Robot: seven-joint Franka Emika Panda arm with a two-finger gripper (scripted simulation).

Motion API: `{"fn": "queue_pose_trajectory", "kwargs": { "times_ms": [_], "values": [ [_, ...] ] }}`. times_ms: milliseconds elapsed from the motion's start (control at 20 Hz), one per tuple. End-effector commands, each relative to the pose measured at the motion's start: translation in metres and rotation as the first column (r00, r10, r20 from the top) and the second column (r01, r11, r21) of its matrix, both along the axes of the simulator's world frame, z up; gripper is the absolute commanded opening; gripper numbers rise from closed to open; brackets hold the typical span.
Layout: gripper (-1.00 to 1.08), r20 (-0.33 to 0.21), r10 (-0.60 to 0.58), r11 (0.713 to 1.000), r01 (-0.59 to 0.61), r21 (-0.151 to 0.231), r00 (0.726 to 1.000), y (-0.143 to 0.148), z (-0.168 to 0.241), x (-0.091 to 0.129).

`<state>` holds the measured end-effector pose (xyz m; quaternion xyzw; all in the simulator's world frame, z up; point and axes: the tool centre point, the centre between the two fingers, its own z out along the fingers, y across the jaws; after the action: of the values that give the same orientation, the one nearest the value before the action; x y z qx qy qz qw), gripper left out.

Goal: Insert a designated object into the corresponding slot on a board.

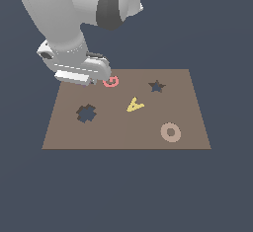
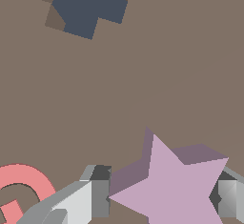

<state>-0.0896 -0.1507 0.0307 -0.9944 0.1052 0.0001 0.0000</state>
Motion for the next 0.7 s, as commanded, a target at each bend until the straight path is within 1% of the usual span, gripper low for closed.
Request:
{"fn": "queue_pose_trajectory", "kwargs": {
  "times_ms": [0,200,350,500,650],
  "values": [
    [-1.00,0.000,0.040,0.999,-0.040,0.000,0.999,0.000,0.000,0.005],
    [-1.00,0.001,0.130,0.992,-0.130,0.000,0.992,0.001,0.001,0.017],
    [-1.00,0.001,0.215,0.977,-0.215,0.000,0.977,0.003,0.001,0.028],
    [-1.00,0.001,0.316,0.949,-0.316,-0.001,0.949,0.007,0.001,0.041],
    [-1.00,0.001,0.428,0.904,-0.428,-0.001,0.904,0.013,0.002,0.056]
  ]
}}
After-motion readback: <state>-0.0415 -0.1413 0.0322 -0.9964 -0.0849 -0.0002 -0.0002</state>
